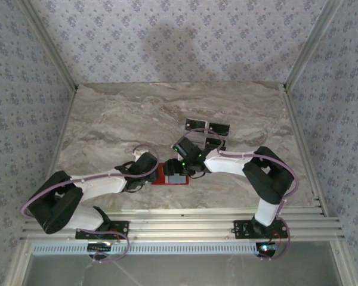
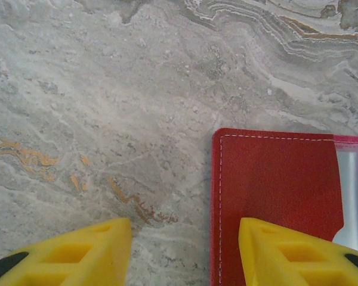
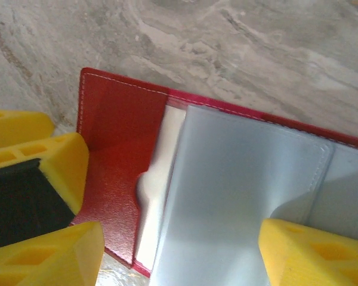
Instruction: Put the credit cards into the card holder
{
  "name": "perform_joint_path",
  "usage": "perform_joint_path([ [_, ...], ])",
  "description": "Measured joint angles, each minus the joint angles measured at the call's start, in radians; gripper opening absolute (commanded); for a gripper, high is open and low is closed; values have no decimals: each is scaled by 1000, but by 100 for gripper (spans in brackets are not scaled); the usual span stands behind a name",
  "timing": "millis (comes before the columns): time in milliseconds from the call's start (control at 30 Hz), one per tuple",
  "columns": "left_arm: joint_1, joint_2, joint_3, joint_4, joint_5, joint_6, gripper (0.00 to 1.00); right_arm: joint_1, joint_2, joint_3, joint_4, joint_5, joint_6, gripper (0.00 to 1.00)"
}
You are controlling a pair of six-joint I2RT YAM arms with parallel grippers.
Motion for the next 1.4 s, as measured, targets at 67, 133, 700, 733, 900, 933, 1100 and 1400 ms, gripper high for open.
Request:
perform_joint_path([
  [67, -2, 0, 0, 3, 2, 0, 50, 0, 9, 5, 17, -15, 9, 72],
  [133, -6, 1, 0, 11, 2, 0, 50, 0, 19, 10, 34, -28, 18, 72],
  [700, -8, -282, -126, -11, -9, -19, 56, -5, 34, 11, 75, -56, 64, 72],
  [733, -8, -312, -145, -9, -4, -19, 57, -5, 34, 11, 75, -55, 65, 72],
  [900, -16, -442, -239, -2, 47, -18, 60, -5, 35, 11, 76, -56, 68, 72],
  [933, -23, -464, -254, -1, 56, -19, 61, -5, 35, 11, 77, -56, 68, 72],
  [1100, -71, -537, -300, 27, 95, -19, 67, -5, 40, 11, 87, -63, 69, 72],
  [1400, -137, -410, -294, 137, 111, -6, 69, -5, 43, 11, 95, -63, 76, 73],
])
